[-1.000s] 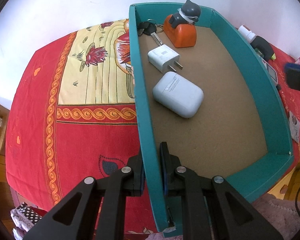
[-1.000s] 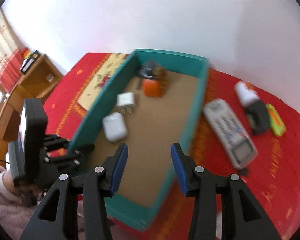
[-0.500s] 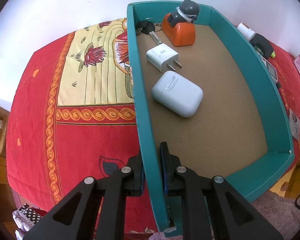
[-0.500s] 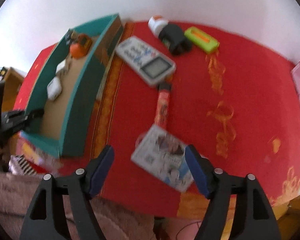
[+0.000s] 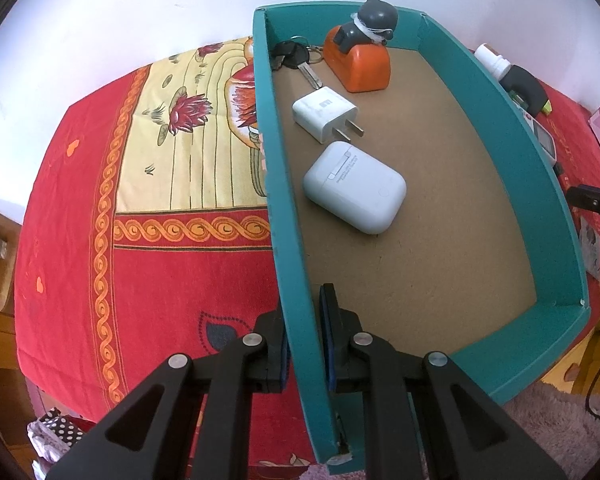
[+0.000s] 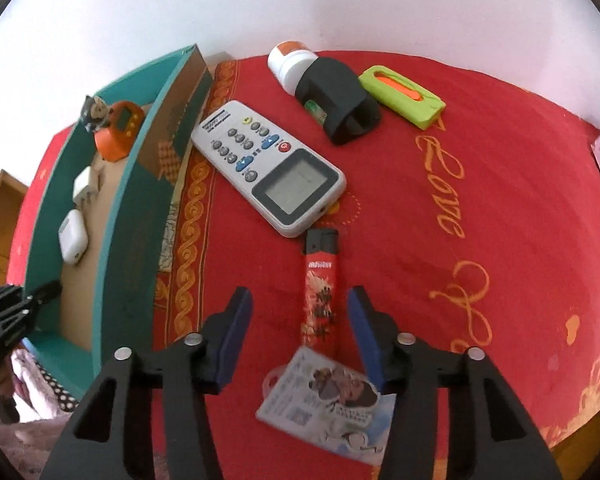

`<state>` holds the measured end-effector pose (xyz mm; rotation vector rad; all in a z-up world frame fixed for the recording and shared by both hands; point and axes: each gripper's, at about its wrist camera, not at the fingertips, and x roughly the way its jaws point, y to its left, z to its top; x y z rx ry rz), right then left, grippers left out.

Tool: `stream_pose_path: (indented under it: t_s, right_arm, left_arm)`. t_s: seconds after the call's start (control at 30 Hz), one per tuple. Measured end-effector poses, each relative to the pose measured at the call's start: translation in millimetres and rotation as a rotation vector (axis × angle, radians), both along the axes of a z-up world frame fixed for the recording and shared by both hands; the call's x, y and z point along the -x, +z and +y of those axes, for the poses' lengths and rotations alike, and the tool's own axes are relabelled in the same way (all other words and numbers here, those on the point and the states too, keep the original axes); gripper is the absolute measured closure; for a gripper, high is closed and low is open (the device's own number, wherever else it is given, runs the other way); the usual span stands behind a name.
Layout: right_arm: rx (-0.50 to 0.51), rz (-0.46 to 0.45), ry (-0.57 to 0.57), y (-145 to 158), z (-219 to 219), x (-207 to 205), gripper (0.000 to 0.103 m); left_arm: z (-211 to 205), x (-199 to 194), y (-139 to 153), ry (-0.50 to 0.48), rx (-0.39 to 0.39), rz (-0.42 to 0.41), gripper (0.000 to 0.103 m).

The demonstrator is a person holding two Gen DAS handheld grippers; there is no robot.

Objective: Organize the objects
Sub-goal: 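Move the right gripper to the red lighter and grasp it, then carry the red lighter into the tray beside the figure and release it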

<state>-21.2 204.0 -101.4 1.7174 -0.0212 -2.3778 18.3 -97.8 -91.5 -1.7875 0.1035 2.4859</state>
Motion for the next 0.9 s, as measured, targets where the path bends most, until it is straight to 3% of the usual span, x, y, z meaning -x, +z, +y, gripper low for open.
stream_pose_path:
  t_s: [0.17, 0.27, 0.53, 0.9]
  right_arm:
    - [-0.023, 0.001, -0.009, -8, 1, -1, 0.066]
    - [-0.032, 0.008, -0.04, -8, 7, -1, 0.082]
    - [0.078, 0.033, -0.12, 1, 28, -5, 0.082]
    - [0.131, 0.167, -0.077, 43, 19, -6, 0.082]
  left_arm:
    - [0, 0, 0, -0.001, -0.003, 0.0, 0.091]
    - [0, 0, 0, -0.002, -0.004, 0.0, 0.091]
    - [2, 0, 0, -0.01, 0.007, -0.002, 0.091]
    - [2, 0, 0, -0.009, 0.008, 0.0, 0.091]
